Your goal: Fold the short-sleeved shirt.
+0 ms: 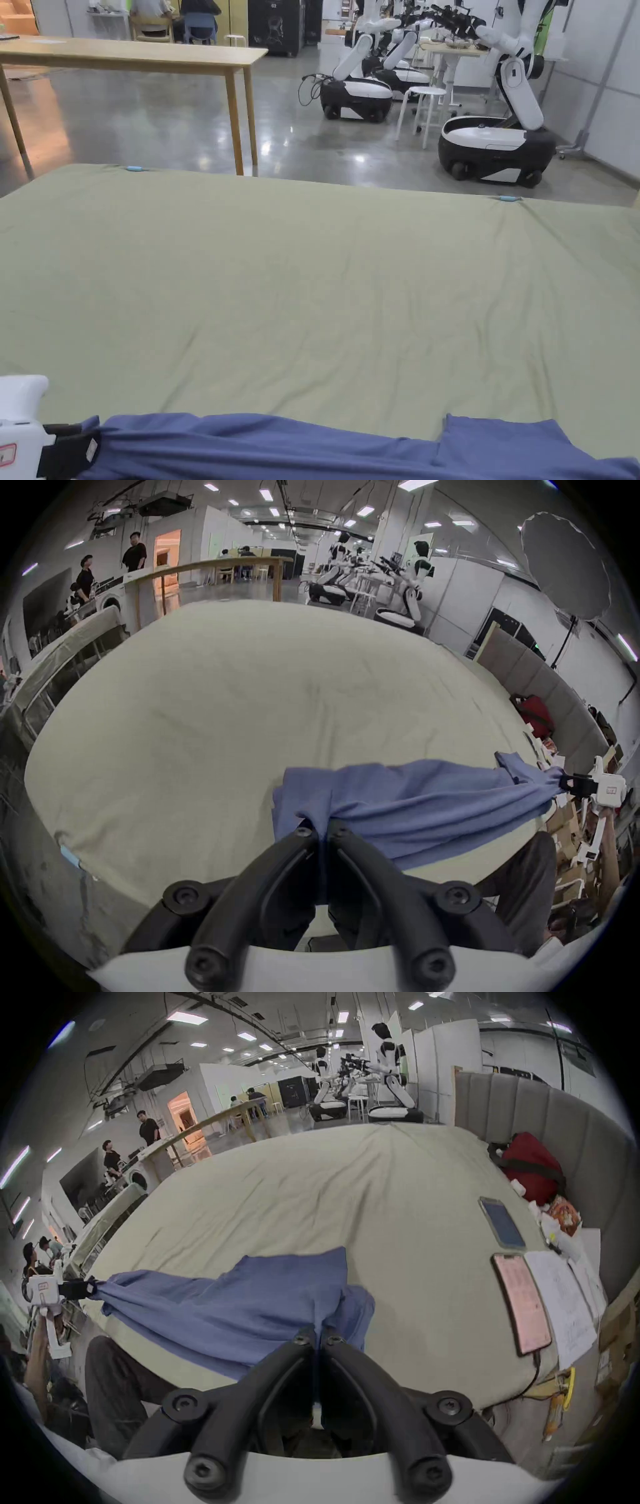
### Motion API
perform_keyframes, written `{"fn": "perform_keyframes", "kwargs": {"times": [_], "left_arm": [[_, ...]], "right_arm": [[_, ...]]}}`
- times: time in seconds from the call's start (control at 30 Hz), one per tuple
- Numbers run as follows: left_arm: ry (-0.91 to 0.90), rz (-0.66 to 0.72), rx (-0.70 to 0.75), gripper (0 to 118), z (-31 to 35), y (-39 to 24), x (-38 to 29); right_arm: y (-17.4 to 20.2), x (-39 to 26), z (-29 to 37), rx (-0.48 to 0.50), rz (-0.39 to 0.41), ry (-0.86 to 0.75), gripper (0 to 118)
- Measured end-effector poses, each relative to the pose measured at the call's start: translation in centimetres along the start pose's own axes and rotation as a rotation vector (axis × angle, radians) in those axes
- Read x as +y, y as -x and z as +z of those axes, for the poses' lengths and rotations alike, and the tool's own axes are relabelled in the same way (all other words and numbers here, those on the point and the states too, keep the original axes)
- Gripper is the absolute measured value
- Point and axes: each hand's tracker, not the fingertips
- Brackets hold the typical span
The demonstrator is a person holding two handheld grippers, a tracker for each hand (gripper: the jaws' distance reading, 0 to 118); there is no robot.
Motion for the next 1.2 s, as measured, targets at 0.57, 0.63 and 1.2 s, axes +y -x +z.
{"fn": "perform_keyframes", "kwargs": {"times": [0.57,0.63,1.2], "left_arm": [[-0.179,0.03,0.115,49,2.2,-0.2,-0.5],[-0.267,0.03,0.078,0,3.7,-1.1,-0.7],[-0.243,0.212,0.002,0,4.2,2.1,-0.6]], "right_arm": [[3.0,-0.6,0.1,-0.203,0.039,-0.143,13],[5.1,-0.6,1.0,-0.276,0.074,-0.257,8],[19.4,-3.1,4.3,-0.228,0.134,-0.66,1]]}}
